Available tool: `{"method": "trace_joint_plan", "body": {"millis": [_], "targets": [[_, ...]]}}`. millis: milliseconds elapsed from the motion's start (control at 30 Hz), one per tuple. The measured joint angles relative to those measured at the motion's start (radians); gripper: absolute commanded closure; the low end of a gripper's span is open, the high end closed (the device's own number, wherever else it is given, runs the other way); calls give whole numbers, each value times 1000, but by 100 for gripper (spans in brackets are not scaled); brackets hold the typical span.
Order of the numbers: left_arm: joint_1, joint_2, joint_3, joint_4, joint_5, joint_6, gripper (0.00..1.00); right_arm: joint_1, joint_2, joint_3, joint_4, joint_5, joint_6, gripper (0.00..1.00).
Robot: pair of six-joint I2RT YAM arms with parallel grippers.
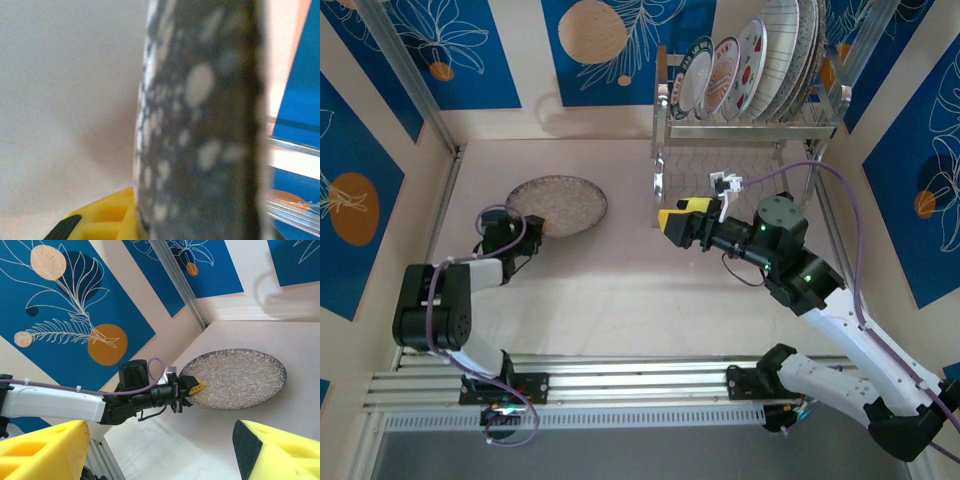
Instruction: Unload the plates from the dish rack
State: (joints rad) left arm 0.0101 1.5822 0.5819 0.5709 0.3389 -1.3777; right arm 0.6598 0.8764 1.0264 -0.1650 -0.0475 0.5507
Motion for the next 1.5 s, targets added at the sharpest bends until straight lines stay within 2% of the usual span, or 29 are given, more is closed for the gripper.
{"method": "trace_joint_plan", "body": {"millis": [367,700,1000,1067,1167,1500], "targets": [[19,199,112,100,40,9,100,6,11,0,0,13,0,23],[91,343,226,167,68,29,100,11,55,21,-10,19,1,22],[149,429,301,202,91,50,100,19,103,64,-15,23,1,22],[158,443,318,203,91,52,94,21,103,68,-15,26,1,22],[167,460,336,204,92,53,93,22,102,70,-22,35,1,22],[192,492,350,236,99,52,93,22,102,72,-50,50,1,22]]}}
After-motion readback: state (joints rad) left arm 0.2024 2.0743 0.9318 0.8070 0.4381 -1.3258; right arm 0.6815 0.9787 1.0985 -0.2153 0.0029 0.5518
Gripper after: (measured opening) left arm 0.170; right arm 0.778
